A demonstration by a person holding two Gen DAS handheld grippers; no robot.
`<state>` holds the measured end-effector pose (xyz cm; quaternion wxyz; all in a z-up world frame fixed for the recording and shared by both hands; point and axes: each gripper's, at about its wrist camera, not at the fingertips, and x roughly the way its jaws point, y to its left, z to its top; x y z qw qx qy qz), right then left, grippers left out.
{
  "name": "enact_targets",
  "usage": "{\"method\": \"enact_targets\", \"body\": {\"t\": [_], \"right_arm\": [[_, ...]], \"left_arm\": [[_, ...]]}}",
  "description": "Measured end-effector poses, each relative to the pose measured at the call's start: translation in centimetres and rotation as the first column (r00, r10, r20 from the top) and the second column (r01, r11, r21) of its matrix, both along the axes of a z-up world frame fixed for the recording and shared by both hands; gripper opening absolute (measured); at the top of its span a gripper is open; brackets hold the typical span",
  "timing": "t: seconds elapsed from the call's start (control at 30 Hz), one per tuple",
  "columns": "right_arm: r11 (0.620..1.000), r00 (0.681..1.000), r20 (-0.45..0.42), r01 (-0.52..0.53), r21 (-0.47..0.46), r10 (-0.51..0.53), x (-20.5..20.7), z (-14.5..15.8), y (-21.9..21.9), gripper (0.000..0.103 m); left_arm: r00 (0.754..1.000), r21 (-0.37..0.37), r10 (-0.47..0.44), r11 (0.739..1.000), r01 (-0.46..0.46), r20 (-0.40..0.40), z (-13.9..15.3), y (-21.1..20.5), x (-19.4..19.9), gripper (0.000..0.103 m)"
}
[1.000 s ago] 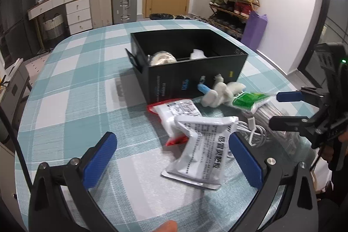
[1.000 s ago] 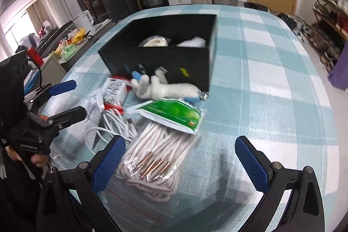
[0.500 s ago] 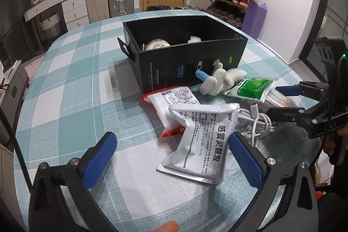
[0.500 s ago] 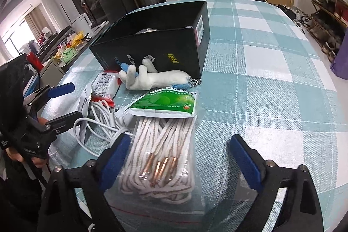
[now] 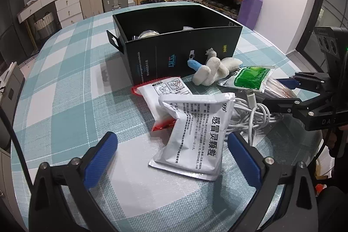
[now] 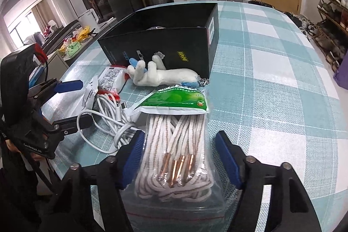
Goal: Organize soft objects
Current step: 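Move both tools back toward the remaining items beside the box, then grasp the bag of white cables with the right gripper while the left gripper grasps the white sachet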
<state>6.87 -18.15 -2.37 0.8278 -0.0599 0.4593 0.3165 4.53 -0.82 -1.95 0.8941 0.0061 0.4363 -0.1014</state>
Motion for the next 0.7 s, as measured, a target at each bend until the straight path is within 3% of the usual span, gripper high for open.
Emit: {"method": "enact_targets", "body": {"t": [0.17, 0.23, 0.33, 0.53, 0.7], "right_arm": [[1.000, 1.000, 0.004, -0.003, 0.005, 0.003, 0.0, 0.0, 0.0, 0.058], [1.000, 1.000, 0.007, -0.009, 0.006, 0.009, -0.1, 0.0, 0.0, 0.056], [1.000, 1.000, 0.014, -0.011, 0.006, 0.011, -0.2, 0.0, 0.1, 0.055], [1.000, 1.000, 0.024, -0.013, 0.010, 0.013, -0.4, 0.0, -0.2, 0.052], [1.000, 0.999, 0.044, -0.014, 0.015, 0.013, -0.6, 0.3, -0.6, 0.046]], "left_arm": [[0.999, -0.016, -0.043, 0.999, 0.043, 0.001, 0.0, -0.3, -0.2, 0.079], [0.998, -0.028, -0.065, 0.997, 0.065, -0.006, -0.1, -0.5, -0.3, 0.063], [0.996, -0.019, -0.089, 0.996, 0.089, -0.006, -0.2, -1.1, -0.5, 0.049], [0.993, 0.000, -0.113, 0.994, 0.113, 0.021, 0.2, -1.5, -1.0, 0.039], [0.996, -0.017, -0.077, 0.997, 0.078, 0.034, 0.8, -0.6, -1.1, 0.037]]}}
